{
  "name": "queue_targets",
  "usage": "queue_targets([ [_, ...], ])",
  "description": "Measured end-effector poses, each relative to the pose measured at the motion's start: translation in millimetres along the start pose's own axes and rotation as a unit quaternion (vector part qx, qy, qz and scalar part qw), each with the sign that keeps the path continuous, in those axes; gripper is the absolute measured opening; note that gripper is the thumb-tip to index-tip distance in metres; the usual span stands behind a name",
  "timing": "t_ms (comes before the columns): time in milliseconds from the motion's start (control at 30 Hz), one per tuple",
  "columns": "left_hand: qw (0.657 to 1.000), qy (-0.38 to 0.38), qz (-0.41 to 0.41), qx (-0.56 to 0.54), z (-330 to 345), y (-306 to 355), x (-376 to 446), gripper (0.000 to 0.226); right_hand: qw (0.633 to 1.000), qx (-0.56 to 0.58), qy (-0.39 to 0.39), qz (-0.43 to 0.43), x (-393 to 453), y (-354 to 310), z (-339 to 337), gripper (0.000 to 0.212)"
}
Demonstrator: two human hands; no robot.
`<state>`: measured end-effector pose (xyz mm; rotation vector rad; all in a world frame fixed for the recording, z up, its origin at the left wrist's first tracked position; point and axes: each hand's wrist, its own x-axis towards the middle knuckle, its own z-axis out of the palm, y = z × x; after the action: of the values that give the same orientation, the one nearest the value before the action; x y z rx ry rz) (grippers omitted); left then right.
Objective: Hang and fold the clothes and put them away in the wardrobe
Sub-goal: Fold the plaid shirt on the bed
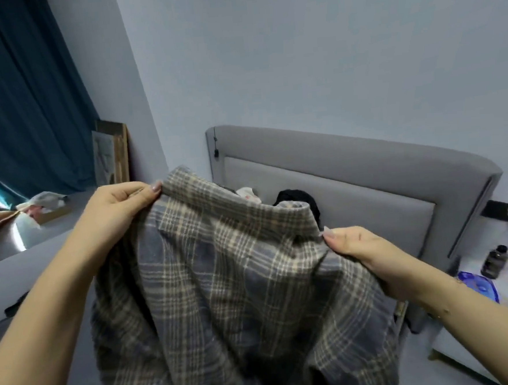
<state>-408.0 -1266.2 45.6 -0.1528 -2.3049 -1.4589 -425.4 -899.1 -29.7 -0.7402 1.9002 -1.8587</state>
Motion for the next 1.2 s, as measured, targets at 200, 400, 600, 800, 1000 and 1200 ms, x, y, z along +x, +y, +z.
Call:
queue_targets([
  [200,0.993,-0.073,-0.072,0.055,57,-68,42,0.027,0.993,0.021,0.065,0.093,18,72,-28,0.043],
  [400,0.96,-0.178,-0.183,0.116,172,-183,88,0.044,0.977,-0.099,0.126,0.144,58,194,-117,0.046],
  [600,0.934,-0.194,-0.268,0.133,332,-318,166,0.04,0.944,-0.205,0.154,0.208,129,338,-256,0.035],
  [800,0.898,-0.242,-0.332,0.16,500,-465,244,0.03,0.912,-0.247,0.15,0.291,192,499,-399,0.029],
  [1000,0.891,-0.22,-0.36,0.167,617,-601,277,0.029,0.902,-0.259,0.126,0.32,235,645,-478,0.032],
  [1200,0.887,-0.184,-0.395,0.152,672,-695,289,0.023,0.903,-0.23,0.141,0.336,268,735,-502,0.02],
])
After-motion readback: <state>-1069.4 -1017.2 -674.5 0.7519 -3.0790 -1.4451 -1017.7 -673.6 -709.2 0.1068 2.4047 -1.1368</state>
